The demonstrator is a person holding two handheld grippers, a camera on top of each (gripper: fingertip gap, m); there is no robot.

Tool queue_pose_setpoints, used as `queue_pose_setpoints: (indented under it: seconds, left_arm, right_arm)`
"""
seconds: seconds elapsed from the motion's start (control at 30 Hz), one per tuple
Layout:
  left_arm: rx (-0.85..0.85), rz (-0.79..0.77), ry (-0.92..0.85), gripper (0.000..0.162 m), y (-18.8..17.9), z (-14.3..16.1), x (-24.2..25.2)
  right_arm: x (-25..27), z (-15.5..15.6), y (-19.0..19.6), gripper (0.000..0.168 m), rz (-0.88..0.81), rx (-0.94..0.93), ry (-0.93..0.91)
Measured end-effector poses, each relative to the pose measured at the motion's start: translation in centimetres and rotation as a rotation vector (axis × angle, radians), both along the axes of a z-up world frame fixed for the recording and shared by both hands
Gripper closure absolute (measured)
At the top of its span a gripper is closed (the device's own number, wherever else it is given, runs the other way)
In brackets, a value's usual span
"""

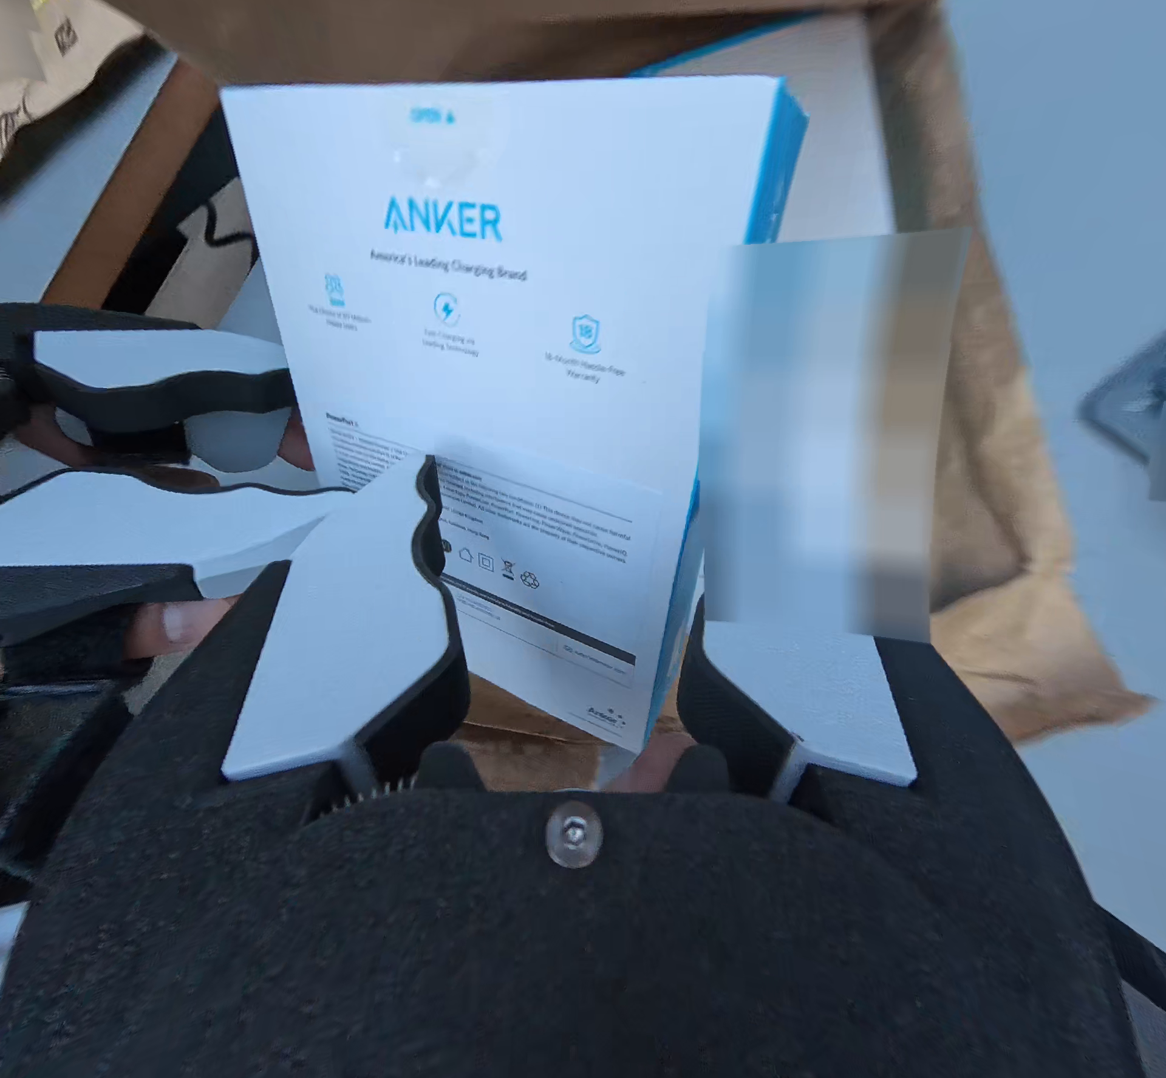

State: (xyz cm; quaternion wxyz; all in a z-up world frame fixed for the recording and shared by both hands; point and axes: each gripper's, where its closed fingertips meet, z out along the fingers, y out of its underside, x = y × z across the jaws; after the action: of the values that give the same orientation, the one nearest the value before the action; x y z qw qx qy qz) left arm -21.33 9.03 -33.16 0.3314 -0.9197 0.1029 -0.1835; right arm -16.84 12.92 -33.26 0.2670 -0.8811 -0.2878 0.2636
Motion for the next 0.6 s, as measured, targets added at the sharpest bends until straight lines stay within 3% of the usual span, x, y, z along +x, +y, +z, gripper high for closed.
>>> queue_pose_setpoints:
  seconds: [0.1, 0.2, 0.27, 0.4, 0.6]
  left_arm:
    - [-0.005, -0.170, -0.055, 0.119, 1.6, 1.7, 9.3]
    - [-0.021, -0.221, -0.234, 0.120, 3.2, 1.8, 20.1]
    - [-0.117, -0.259, -0.268, 0.120, 4.4, -1.2, 26.4]
    - [-0.276, -0.306, -0.222, 0.117, 4.6, -8.4, 35.9]
    - [-0.346, -0.355, -0.122, 0.107, 5.9, -12.0, 45.2]
  right_arm:
    - [8.6, 5.2, 3.1, 0.088, -0.121, 0.105, 0.013]
    - [19.0, 6.5, 5.2, 0.088, -0.205, 0.135, -0.094]
    - [25.7, 3.7, 6.4, 0.088, -0.258, 0.089, -0.133]
    - [36.4, -5.1, 6.0, 0.088, -0.284, -0.156, -0.176]
    - [46.6, -11.8, 3.5, 0.082, -0.334, -0.319, -0.207]
